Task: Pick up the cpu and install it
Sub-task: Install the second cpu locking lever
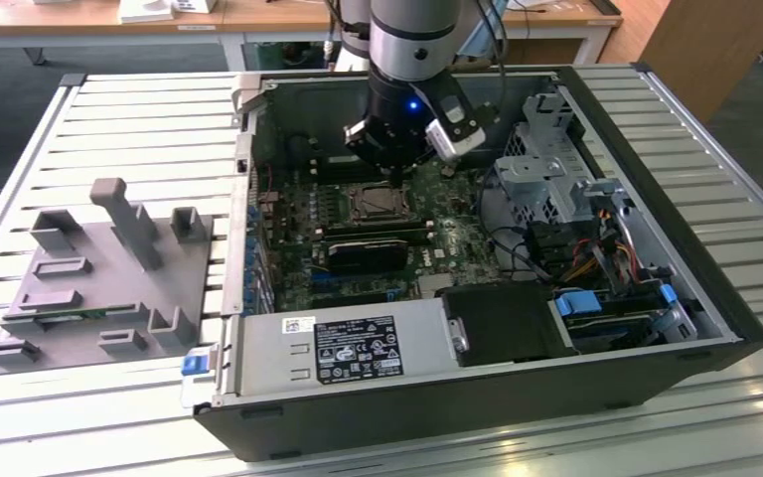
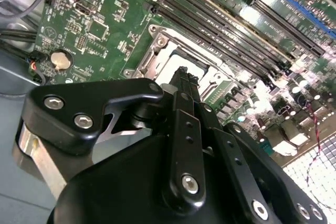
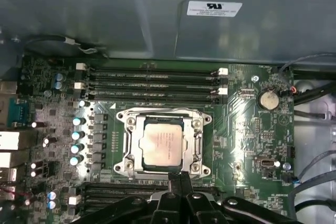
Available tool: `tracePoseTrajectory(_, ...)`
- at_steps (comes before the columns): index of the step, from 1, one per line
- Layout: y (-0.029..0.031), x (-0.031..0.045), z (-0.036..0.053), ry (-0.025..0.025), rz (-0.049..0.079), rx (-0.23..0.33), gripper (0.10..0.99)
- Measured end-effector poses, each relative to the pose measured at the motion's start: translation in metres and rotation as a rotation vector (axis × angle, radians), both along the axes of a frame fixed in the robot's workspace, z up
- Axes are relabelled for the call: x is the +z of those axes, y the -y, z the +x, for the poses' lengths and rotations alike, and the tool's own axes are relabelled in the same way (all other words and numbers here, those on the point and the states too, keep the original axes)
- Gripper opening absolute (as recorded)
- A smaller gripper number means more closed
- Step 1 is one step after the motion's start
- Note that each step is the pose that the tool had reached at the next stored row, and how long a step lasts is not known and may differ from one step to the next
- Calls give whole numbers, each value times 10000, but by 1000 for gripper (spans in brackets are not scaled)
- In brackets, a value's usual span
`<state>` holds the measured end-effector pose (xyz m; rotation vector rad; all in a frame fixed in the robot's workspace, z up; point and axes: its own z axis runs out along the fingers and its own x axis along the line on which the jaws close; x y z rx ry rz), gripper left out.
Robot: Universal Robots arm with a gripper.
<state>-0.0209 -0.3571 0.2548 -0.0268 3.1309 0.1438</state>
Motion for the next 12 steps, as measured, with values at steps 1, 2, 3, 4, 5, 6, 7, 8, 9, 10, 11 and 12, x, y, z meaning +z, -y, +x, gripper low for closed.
tracePoseTrajectory(1,6,-5,0,-65,1,-1,106)
tracePoseTrajectory(2,15,-10,0,-125,0,-1,106)
tracePoseTrajectory(3,21,-17,0,-163,1,-1,106)
tracePoseTrajectory(4,26,-24,0,-188,0,-1,106)
tracePoseTrajectory(5,33,-32,0,-192,0,-1,106)
tracePoseTrajectory(6,38,-46,-1,-192,1,-1,106)
tracePoseTrajectory(7,42,-62,-2,-193,0,-2,106)
tracePoseTrajectory(8,47,-79,-1,-194,0,-1,106)
tracePoseTrajectory(9,54,-95,-1,-198,0,-1,106)
tracePoseTrajectory(10,64,-105,-2,-202,-3,-1,106)
tracePoseTrajectory(11,70,-111,-2,-202,-2,-1,106)
tracePoseTrajectory(12,97,-118,-3,-202,0,0,106)
